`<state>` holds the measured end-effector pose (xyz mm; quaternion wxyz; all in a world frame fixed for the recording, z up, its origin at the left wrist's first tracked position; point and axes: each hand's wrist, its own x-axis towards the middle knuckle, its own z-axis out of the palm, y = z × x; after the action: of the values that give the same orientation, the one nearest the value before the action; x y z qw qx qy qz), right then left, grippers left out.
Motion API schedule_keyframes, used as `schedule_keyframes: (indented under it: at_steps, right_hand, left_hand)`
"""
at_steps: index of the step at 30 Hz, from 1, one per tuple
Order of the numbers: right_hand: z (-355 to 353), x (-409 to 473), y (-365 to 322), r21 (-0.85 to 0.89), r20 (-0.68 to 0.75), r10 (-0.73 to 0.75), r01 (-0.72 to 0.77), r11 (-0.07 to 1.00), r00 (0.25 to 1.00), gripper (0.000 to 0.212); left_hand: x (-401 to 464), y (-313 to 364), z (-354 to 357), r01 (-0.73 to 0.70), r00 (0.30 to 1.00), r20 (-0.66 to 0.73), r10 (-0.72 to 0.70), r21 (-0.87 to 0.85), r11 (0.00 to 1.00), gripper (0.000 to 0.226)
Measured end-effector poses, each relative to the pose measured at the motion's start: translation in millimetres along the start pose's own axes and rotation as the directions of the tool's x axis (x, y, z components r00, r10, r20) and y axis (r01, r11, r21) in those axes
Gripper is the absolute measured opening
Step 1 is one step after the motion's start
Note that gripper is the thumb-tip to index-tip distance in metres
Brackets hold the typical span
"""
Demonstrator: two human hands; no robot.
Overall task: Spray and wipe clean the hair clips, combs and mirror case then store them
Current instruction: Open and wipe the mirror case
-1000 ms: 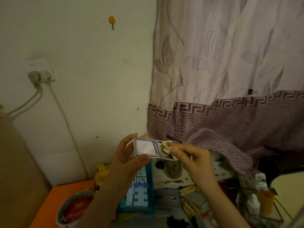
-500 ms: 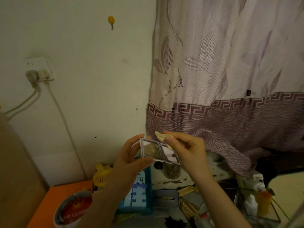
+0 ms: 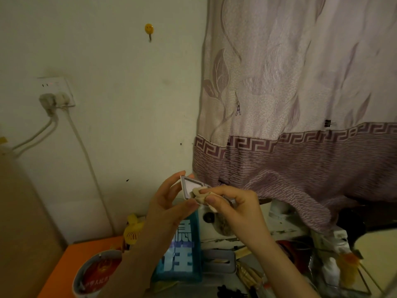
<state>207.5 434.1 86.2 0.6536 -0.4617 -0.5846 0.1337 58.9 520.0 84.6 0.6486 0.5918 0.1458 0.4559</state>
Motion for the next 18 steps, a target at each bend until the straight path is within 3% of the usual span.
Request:
schedule_keyframes:
  at_steps: [5,9,15,18]
  right_hand:
    - [-5,-1,-4,0.061,0.032,0.035,-0.037,0.997,0.999,0.022]
    - [-4,13,-9,0.045,-0.113,0.011,-0.006,0.999,0.994,0.015]
    - [16,21,-10,-0.109,-0.002,-0.072,0.071,0.992,0.997,0.016]
    - [17,19,-7,-0.063,0.016,-0.075,0.076,0.995,0.997,0.014]
  left_hand:
    - [-1,1,-1,0.023,1.0,0.016,-0.024,0.032,0.999,0.069]
    - [0,0,-2,0.041,0.999,0.029,-0.041,0.002,0.999,0.06]
    - [0,-2,1,0.057,0.998,0.032,-0.057,-0.007,0.998,0.05]
    - [-1,0,-2,0.082,0.997,-0.01,-0.082,-0.023,0.996,0.06]
